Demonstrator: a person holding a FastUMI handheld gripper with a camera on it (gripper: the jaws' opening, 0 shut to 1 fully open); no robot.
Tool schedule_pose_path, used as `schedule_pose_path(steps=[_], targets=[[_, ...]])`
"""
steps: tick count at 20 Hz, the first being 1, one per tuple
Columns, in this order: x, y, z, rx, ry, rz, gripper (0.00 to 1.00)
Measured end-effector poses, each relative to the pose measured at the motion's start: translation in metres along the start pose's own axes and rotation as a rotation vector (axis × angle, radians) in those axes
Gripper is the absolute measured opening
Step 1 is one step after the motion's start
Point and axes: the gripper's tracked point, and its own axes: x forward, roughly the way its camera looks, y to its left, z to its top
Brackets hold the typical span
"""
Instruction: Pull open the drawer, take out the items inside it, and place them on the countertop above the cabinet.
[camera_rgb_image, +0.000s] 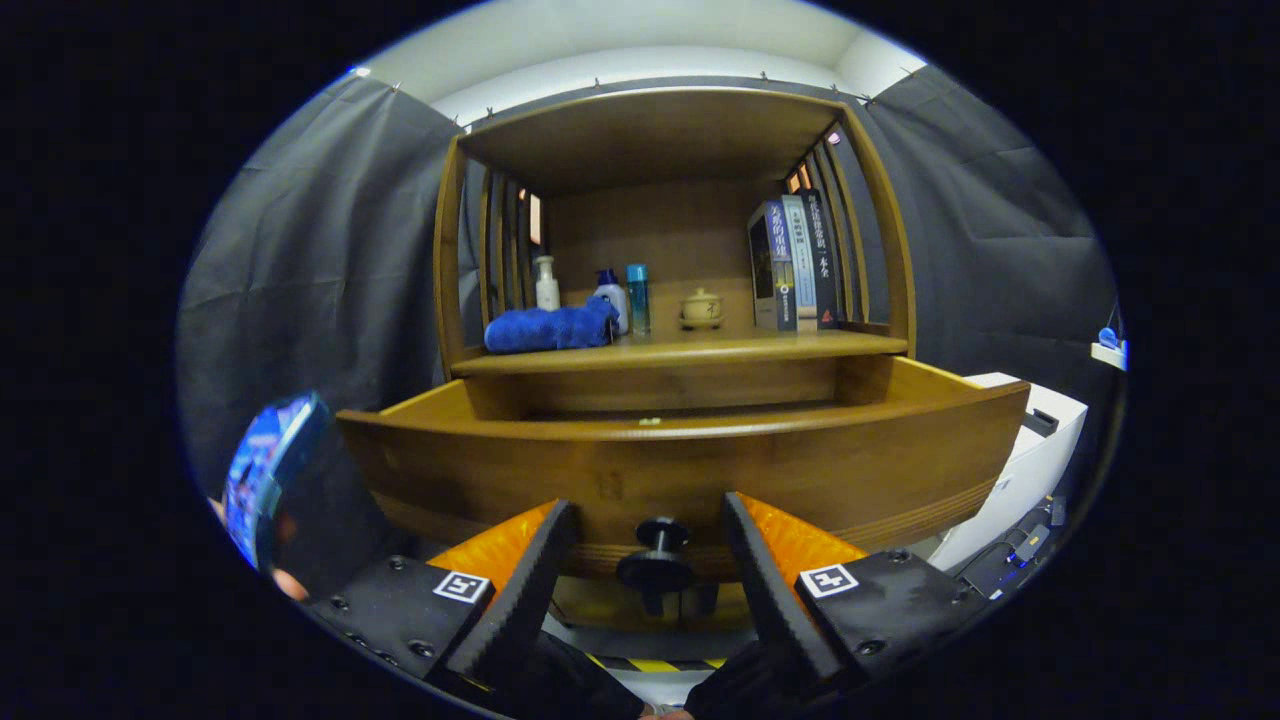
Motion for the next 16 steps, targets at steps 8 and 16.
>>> schedule_pose_path(steps=[8,16], targets=[[0.018,-0.010,0.124,-0.089,-0.078,0.005,0.98],[0.106,0.006,0.150,-0.021,0.182,0.149,0.98]])
